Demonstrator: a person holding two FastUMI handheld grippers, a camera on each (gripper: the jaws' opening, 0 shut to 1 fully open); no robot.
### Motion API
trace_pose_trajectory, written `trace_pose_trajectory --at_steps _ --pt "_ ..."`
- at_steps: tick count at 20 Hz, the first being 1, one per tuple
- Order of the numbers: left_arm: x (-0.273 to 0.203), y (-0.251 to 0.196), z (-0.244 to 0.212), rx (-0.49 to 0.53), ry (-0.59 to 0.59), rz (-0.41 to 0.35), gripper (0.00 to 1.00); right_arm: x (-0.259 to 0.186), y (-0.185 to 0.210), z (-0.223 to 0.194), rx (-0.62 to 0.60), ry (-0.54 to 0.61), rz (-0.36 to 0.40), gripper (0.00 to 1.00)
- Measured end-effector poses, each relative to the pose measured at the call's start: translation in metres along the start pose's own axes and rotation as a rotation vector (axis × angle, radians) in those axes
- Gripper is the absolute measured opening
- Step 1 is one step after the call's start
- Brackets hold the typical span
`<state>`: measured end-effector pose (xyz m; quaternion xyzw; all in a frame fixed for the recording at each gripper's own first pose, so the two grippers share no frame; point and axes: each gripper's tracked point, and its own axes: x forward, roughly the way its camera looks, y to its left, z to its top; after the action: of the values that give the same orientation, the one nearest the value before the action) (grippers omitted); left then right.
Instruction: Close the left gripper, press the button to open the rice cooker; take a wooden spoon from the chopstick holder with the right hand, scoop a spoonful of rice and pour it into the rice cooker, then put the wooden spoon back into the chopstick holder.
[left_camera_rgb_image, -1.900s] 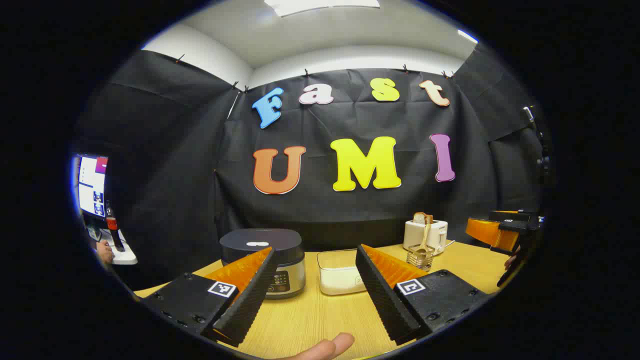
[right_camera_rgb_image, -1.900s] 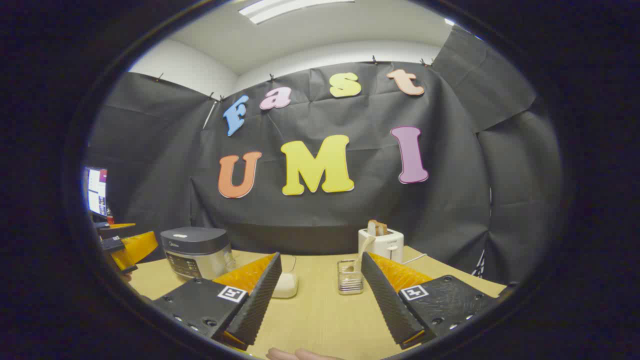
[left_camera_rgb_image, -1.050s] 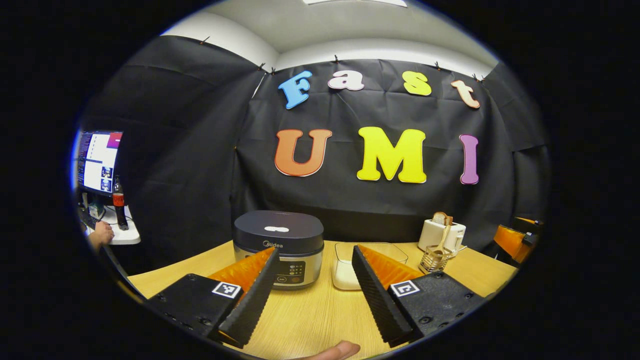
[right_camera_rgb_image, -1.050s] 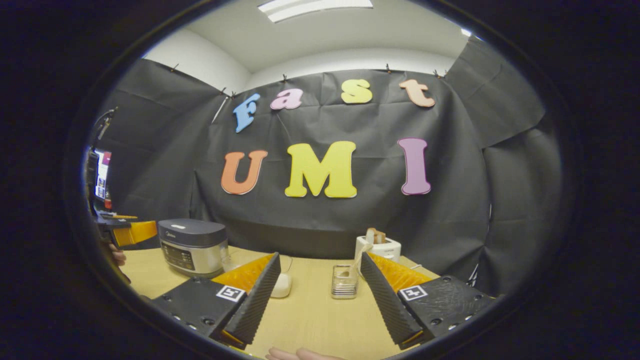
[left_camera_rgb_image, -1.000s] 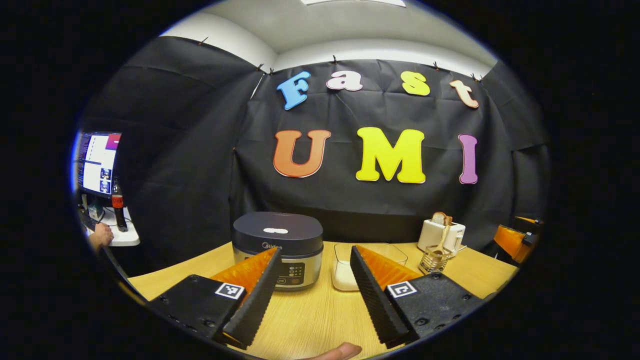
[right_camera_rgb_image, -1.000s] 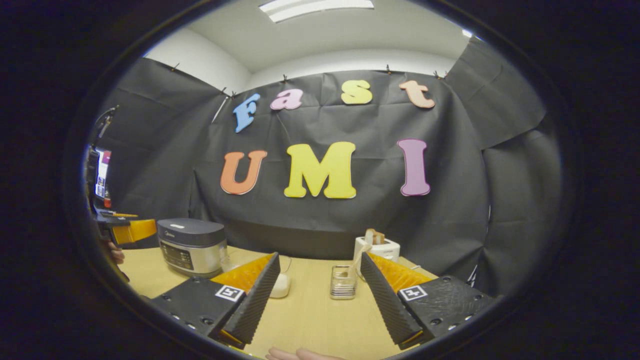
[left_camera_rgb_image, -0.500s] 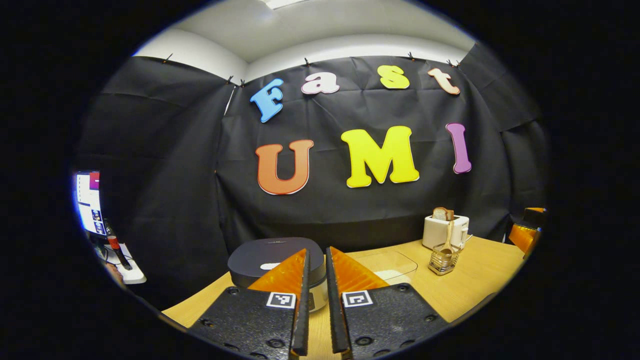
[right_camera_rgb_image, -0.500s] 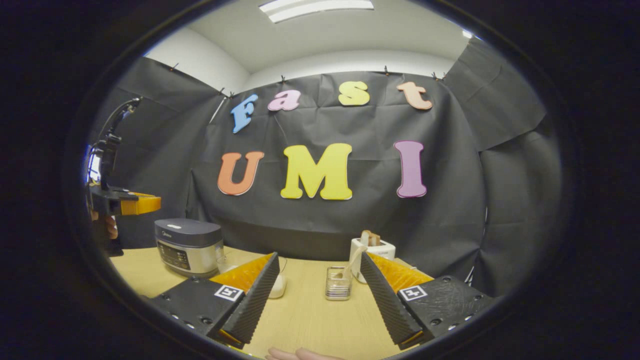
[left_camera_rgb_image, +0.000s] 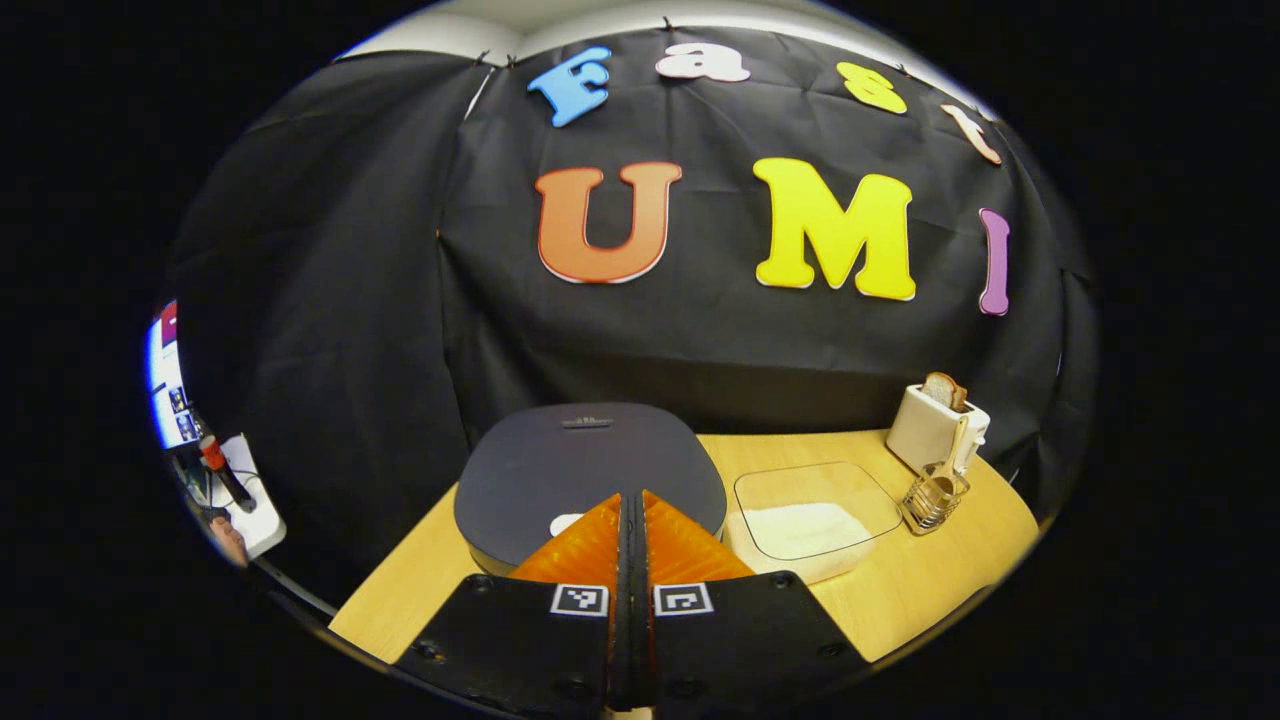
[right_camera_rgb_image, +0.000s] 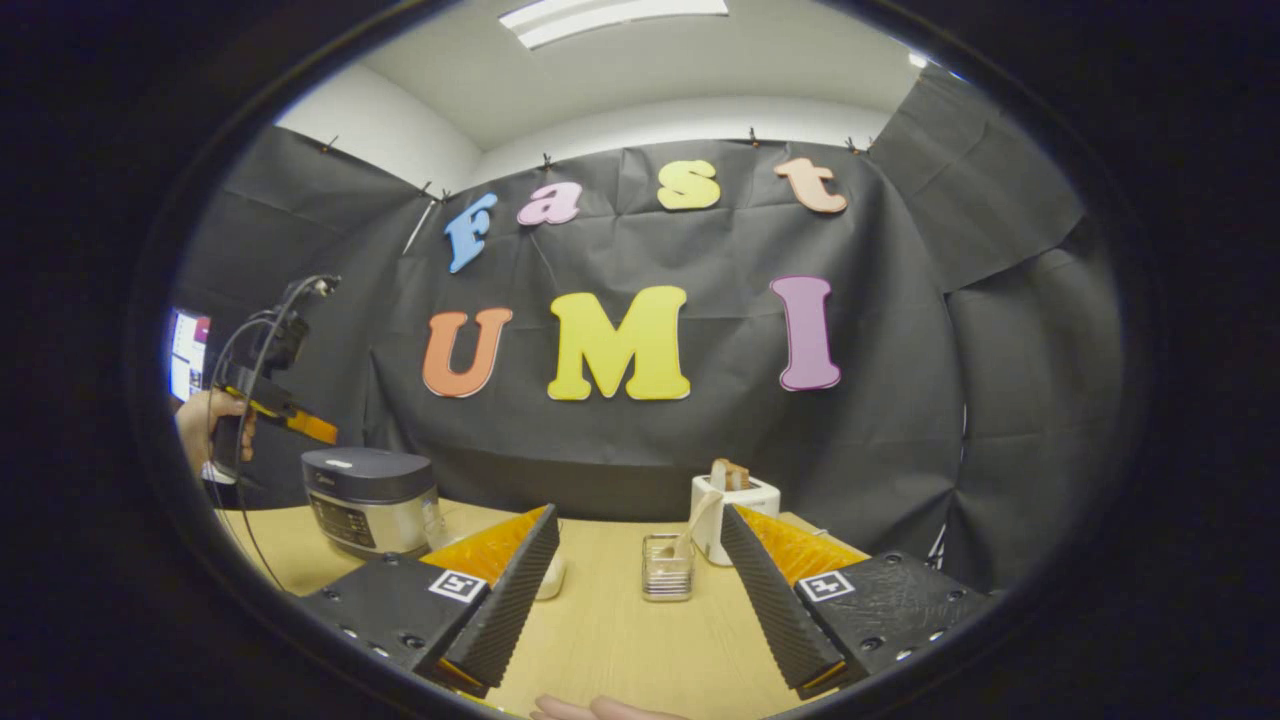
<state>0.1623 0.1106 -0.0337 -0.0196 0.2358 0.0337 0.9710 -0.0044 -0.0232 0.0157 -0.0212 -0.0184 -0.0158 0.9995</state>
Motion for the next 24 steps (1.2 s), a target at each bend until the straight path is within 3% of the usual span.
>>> trace_pose_trajectory --at_steps 4,10,15,24 --pt "0.021 0.011 -0.016 -0.003 0.079 0.027 0.03 -0.002 -0.002 0.004 -0.002 -0.011 0.0 0.96" --pt "0.03 0.014 -0.022 0.019 0.091 -0.013 0.03 -0.004 0.003 0.004 0.004 -0.01 0.015 0.96" --pt "0.028 0.016 -0.027 -0.108 0.169 -0.028 0.03 -0.007 0.008 0.005 0.012 -0.005 0.028 0.96" --pt "0.012 0.017 0.012 0.012 0.018 0.044 0.03 -0.009 0.004 0.006 0.017 -0.003 0.03 0.97"
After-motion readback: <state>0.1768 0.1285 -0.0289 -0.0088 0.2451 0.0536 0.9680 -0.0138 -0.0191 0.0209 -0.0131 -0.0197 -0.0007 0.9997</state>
